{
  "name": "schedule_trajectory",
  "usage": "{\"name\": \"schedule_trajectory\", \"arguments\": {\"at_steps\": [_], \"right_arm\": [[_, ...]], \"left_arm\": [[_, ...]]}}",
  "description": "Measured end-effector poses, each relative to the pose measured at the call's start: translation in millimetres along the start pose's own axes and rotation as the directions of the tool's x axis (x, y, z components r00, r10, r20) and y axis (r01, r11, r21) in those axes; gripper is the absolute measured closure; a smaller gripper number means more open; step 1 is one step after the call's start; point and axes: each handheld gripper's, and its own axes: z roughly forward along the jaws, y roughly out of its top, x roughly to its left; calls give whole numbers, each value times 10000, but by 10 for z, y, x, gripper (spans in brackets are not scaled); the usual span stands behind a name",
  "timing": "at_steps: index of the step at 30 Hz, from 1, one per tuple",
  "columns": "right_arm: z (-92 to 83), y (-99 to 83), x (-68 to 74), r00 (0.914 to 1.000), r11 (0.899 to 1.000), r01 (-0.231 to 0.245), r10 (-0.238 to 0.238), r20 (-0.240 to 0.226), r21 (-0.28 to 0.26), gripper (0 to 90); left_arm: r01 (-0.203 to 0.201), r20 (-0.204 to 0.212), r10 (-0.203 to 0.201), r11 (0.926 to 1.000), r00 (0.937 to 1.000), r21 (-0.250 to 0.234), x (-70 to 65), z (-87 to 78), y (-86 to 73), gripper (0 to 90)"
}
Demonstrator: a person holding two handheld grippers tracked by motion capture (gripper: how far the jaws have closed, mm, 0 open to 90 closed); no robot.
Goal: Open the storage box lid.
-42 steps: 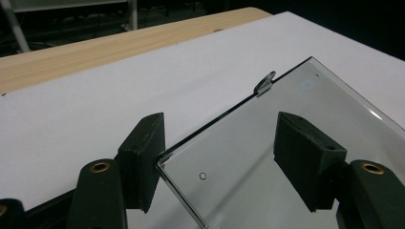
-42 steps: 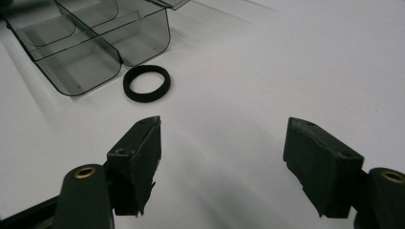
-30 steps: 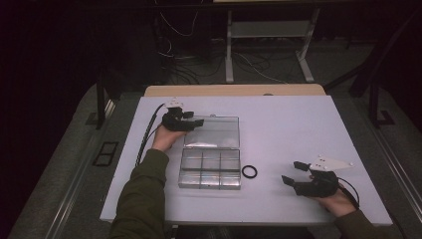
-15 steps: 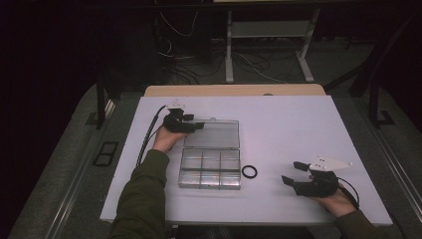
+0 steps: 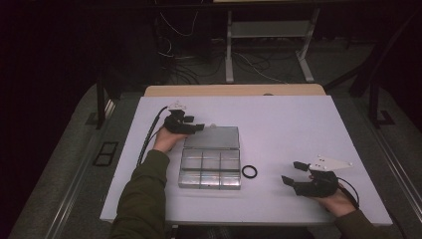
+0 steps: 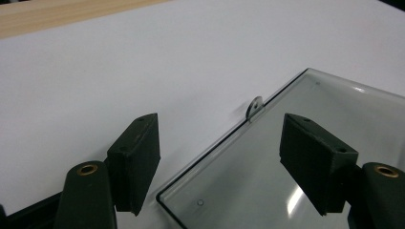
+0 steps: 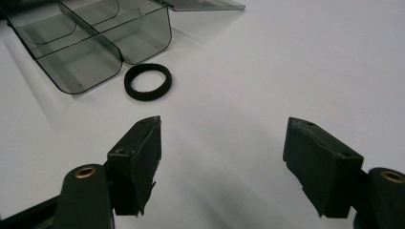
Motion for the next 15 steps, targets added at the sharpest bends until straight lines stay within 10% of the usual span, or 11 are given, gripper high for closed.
{"name": "schedule_trajectory", "arguments": {"at_steps": [15], "right_arm": [[2, 1, 1, 10000, 10000, 10, -10, -28, 33, 279]], "left_arm": [[-56, -179, 46, 9985, 9998, -552, -104, -210, 103, 247]]}}
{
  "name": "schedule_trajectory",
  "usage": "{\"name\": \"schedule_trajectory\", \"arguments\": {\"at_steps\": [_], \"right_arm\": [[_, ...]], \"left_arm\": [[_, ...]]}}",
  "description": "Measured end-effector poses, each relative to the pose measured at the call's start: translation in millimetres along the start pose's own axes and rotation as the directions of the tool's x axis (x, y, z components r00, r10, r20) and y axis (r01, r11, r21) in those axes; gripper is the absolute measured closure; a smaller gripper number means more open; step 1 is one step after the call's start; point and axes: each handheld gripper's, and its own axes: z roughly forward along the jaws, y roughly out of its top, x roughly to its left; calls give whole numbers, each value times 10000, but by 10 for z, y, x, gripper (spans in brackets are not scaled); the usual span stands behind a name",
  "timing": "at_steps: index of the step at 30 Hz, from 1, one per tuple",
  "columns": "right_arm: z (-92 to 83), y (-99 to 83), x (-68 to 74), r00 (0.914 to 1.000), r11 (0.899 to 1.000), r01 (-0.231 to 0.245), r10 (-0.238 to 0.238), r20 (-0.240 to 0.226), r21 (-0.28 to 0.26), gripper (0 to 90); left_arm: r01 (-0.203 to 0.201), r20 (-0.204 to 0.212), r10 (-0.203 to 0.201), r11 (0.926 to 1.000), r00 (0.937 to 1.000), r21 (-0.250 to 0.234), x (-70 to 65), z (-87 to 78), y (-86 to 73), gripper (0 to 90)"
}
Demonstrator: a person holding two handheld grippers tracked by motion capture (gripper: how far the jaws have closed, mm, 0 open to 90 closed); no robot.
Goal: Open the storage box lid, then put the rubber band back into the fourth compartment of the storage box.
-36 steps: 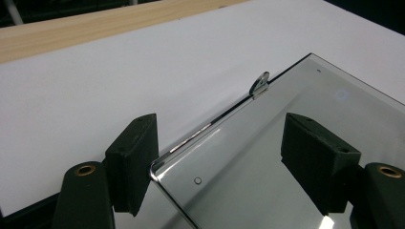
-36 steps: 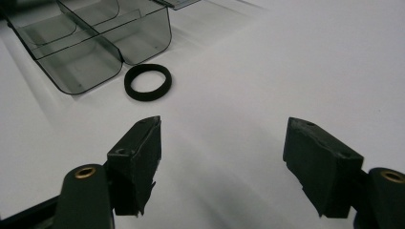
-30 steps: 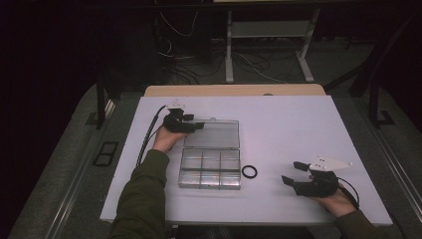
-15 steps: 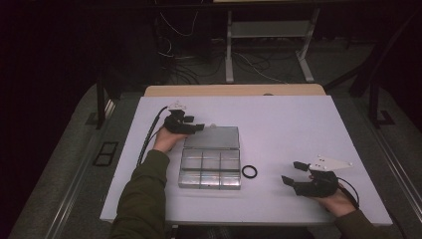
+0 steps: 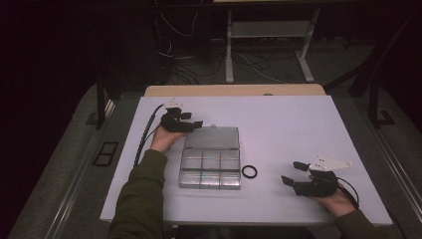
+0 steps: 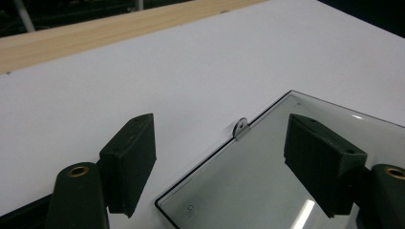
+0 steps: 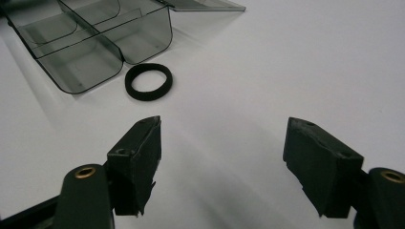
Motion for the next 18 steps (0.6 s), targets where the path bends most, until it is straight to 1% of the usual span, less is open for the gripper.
{"name": "schedule_trajectory", "arguments": {"at_steps": [3, 11, 13, 15, 18], "right_arm": [[-1, -2, -1, 10000, 10000, 5, -5, -16, 3, 279], [-5, -1, 6, 10000, 10000, 5, -5, 5, -6, 278], [-9, 0, 8, 10000, 10000, 3, -3, 1, -17, 278], [-9, 2, 10, 10000, 10000, -13, 13, -10, -15, 278], [-5, 9, 7, 10000, 10000, 48, -49, -34, -54, 277]], "left_arm": [[-8, -38, 8, 10000, 10000, -69, -25, -36, 15, 241], [-219, -66, 218, 9997, 9997, -119, -125, -117, 66, 236], [-273, -88, 272, 9996, 9996, -118, -155, -136, 78, 221], [-313, -97, 311, 9993, 9995, -216, -197, -159, 79, 207], [-386, -216, 383, 9991, 9990, -159, -256, -187, 79, 160]]}}
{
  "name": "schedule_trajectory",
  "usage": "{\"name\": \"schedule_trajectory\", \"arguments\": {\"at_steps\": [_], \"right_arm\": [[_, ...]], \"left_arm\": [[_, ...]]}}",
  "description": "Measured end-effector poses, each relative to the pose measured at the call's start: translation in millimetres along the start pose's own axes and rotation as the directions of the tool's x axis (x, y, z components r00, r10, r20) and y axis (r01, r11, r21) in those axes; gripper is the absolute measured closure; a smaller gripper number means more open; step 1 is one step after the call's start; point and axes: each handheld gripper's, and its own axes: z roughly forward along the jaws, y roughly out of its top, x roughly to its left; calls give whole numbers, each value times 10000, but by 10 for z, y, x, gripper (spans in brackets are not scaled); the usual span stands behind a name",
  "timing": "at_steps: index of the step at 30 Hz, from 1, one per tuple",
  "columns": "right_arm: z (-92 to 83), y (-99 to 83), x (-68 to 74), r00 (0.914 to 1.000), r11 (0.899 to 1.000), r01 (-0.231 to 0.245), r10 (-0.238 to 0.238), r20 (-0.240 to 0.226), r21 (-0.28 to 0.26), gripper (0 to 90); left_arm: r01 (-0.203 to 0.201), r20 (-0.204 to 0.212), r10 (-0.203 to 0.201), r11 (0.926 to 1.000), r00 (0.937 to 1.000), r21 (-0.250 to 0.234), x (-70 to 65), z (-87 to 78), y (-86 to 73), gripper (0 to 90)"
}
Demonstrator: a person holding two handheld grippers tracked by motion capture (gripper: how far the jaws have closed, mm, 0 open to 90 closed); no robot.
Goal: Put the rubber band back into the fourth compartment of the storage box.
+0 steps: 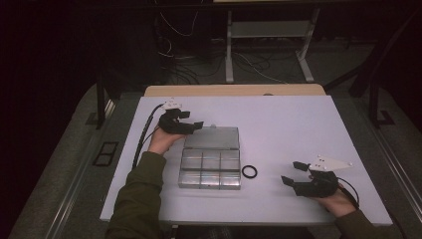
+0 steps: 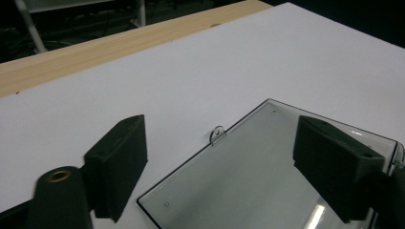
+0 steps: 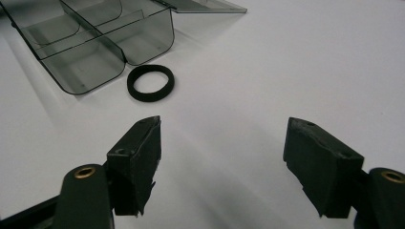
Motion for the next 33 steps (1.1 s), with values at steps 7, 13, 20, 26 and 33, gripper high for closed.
{"name": "schedule_trajectory", "arguments": {"at_steps": [7, 13, 20, 26, 33], "right_arm": [[-2, 2, -1, 10000, 10000, -33, 33, -3, -20, 277], [3, 9, -10, 10000, 10000, -52, 52, -11, -49, 276], [6, 13, -8, 9999, 9999, -99, 99, -48, -16, 270], [7, 12, -10, 9998, 9998, -194, 194, -36, 33, 266], [15, 16, -22, 9998, 9998, -221, 221, -28, 27, 266]], "left_arm": [[-119, 248, 122, 9999, 9996, -105, -177, -134, -6, 100], [-310, 409, 321, 9992, 9986, -271, -362, -277, -28, 31], [-405, 469, 428, 9980, 9980, -493, -528, -437, -92, 0], [-413, 427, 438, 9975, 9981, -570, -634, -593, -206, 0], [-530, 416, 560, 9962, 9976, -693, -758, -731, -459, 0]]}}
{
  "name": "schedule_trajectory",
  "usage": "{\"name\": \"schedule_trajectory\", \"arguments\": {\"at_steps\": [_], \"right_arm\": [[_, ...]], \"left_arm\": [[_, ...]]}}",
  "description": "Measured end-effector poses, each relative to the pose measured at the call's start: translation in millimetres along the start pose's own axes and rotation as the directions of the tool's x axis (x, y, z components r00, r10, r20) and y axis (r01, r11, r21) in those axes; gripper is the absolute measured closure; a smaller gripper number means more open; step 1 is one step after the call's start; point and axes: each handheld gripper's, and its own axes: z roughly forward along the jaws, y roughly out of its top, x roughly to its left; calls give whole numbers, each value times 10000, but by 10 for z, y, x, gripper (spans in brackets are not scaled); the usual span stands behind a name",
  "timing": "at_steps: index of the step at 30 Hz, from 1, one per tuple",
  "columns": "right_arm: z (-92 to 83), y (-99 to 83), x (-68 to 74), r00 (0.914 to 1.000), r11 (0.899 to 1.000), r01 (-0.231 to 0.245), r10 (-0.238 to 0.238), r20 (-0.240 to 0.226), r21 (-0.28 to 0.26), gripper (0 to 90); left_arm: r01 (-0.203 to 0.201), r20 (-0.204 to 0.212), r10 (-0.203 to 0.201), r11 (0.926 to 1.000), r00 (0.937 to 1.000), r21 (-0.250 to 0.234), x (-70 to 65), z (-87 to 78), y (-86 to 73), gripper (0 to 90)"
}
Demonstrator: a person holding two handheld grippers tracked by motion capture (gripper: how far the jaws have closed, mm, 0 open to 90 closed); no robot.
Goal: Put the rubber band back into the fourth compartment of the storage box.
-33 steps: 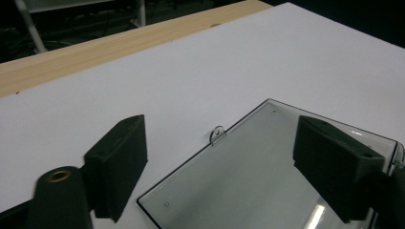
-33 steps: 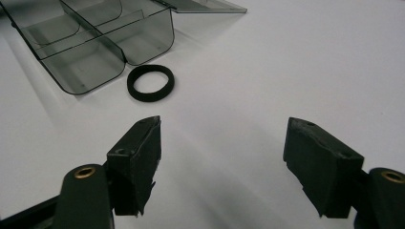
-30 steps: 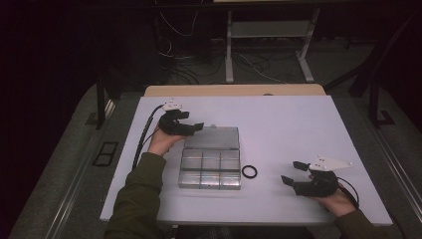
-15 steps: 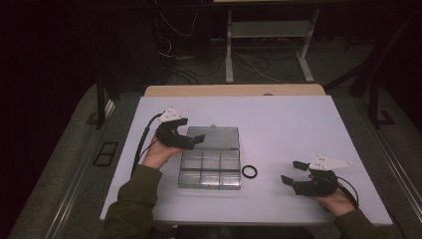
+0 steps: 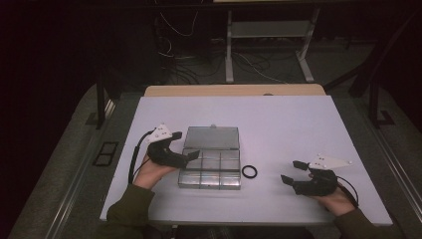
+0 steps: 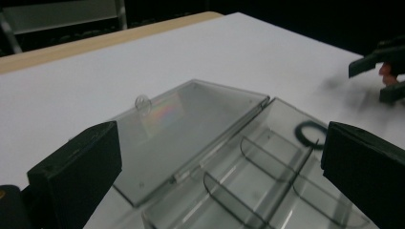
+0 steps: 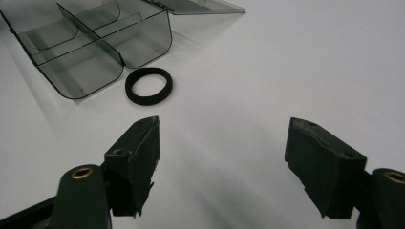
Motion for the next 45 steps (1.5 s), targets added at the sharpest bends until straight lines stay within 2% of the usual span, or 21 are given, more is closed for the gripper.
{"name": "schedule_trajectory", "arguments": {"at_steps": [8, 13, 17, 19, 22, 30, 43, 45], "right_arm": [[-4, 8, 7, 10000, 10000, 2, -2, -30, -6, 266], [-13, 14, 2, 10000, 10000, -23, 23, -38, -9, 265], [-13, 26, 5, 9999, 9999, -111, 112, -25, 39, 264], [-11, 37, 10, 9999, 9999, -142, 142, -37, 66, 264], [-3, 53, 9, 9998, 9998, -162, 163, -63, 87, 271], [60, 141, -9, 9980, 9985, -513, 520, -358, 198, 319], [168, 319, -16, 9965, 9976, -611, 629, -552, 336, 385], [182, 337, -15, 9962, 9974, -596, 620, -617, 408, 452]], "left_arm": [[-185, 92, 186, 9997, 9998, -136, -178, -85, -181, 0], [-29, 192, 35, 9996, 9998, -280, -224, -178, -286, 0], [87, 464, -72, 9994, 9989, -334, -243, -247, -396, 0], [28, 408, -21, 9998, 9992, -176, -255, -286, -443, 0], [84, 375, -77, 9998, 9993, -180, -267, -336, -487, 0], [89, 460, -86, 9999, 9989, -57, -273, -312, -512, 0], [59, 514, -58, 10000, 9987, -17, -275, -285, -500, 0], [60, 537, -60, 10000, 9985, -6, -279, -278, -499, 0]]}}
